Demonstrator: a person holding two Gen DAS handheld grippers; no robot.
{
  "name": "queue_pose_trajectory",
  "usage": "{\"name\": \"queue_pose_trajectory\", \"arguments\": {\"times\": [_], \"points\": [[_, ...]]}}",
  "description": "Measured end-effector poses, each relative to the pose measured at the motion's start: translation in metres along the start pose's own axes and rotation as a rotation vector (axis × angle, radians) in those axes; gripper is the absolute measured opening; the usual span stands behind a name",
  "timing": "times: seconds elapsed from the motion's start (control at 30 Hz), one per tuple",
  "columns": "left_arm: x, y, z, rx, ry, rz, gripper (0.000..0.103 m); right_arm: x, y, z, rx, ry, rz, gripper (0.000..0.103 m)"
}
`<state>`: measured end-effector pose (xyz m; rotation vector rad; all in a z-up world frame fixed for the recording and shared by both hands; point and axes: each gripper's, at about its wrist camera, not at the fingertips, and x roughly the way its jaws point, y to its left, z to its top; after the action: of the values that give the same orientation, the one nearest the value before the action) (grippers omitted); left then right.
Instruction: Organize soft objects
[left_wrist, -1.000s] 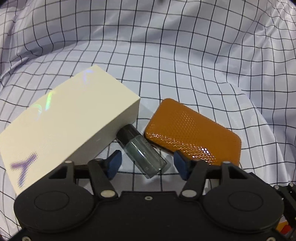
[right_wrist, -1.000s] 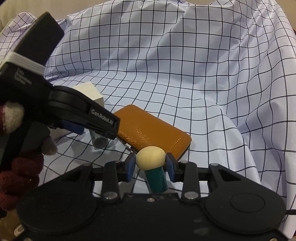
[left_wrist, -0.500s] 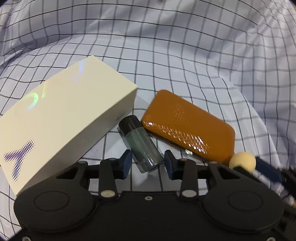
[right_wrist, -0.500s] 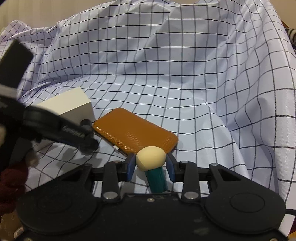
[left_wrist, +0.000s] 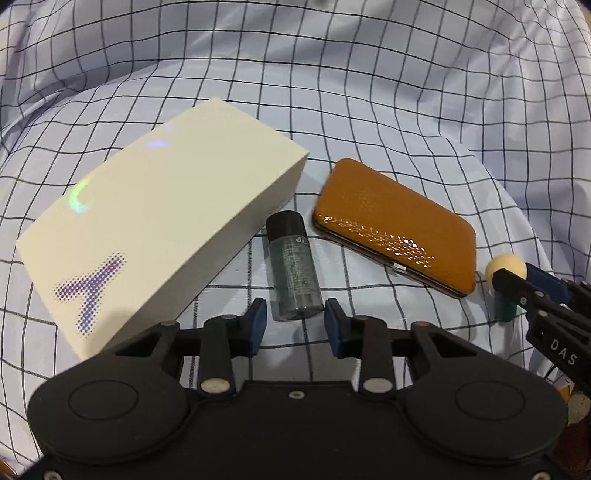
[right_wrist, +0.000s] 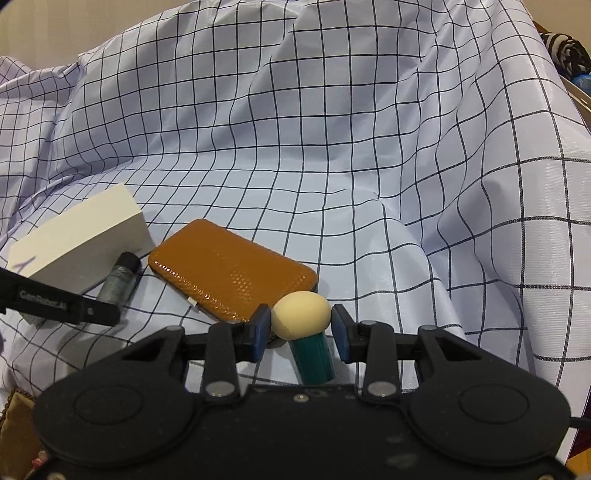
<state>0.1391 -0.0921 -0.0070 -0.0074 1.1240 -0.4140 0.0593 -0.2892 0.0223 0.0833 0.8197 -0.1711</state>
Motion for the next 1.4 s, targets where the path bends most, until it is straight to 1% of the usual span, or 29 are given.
{"name": "queue_pose_trajectory", "arguments": {"times": [0.27,0.37,0.43,0.5,0.53,0.7,0.87,0.97,1.03,1.07,1.2,1.3,1.4], "points": [[0.003,0.001,-0.003,-0.048,0.008,0.011,0.037,0.010,-0.008,0.003,0.040,0.016,-0.050,0.035],[0.002,0.001,-0.005,-0.048,0.005,0.007,0.046,0.016,-0.010,0.003,0.045,0.017,-0.067,0.035],[0.002,-0.001,-0.006,-0.042,0.001,0.015,0.056,0.021,-0.012,0.004,0.054,0.025,-0.066,0.035],[0.003,-0.001,-0.006,-0.040,-0.001,0.017,0.059,0.027,-0.013,0.004,0.070,0.036,-0.061,0.036],[0.004,-0.001,-0.005,-0.041,0.000,0.011,0.061,0.029,-0.014,0.004,0.077,0.039,-0.060,0.036],[0.005,0.001,-0.003,-0.059,-0.005,-0.029,0.073,0.034,-0.015,0.003,0.082,0.045,-0.064,0.042],[0.008,-0.002,0.000,-0.061,-0.022,-0.032,0.074,0.033,-0.014,0.000,0.080,0.047,-0.061,0.047],[0.010,-0.006,0.002,-0.052,-0.028,-0.077,0.074,0.032,-0.016,-0.001,0.090,0.048,-0.061,0.047],[0.010,-0.012,0.002,-0.022,-0.032,-0.122,0.074,0.031,-0.018,-0.001,0.098,0.046,-0.060,0.047],[0.010,-0.017,0.002,0.002,-0.033,-0.128,0.074,0.031,-0.018,-0.001,0.100,0.045,-0.059,0.047],[0.002,-0.029,0.000,0.113,-0.074,-0.084,0.074,0.027,-0.020,0.000,0.109,0.033,-0.050,0.047],[-0.002,-0.027,0.000,0.176,-0.082,-0.085,0.074,0.024,-0.020,0.001,0.110,0.025,-0.049,0.047],[-0.006,-0.024,-0.002,0.245,-0.093,-0.046,0.074,0.018,-0.022,0.002,0.120,0.015,-0.049,0.047]]}}
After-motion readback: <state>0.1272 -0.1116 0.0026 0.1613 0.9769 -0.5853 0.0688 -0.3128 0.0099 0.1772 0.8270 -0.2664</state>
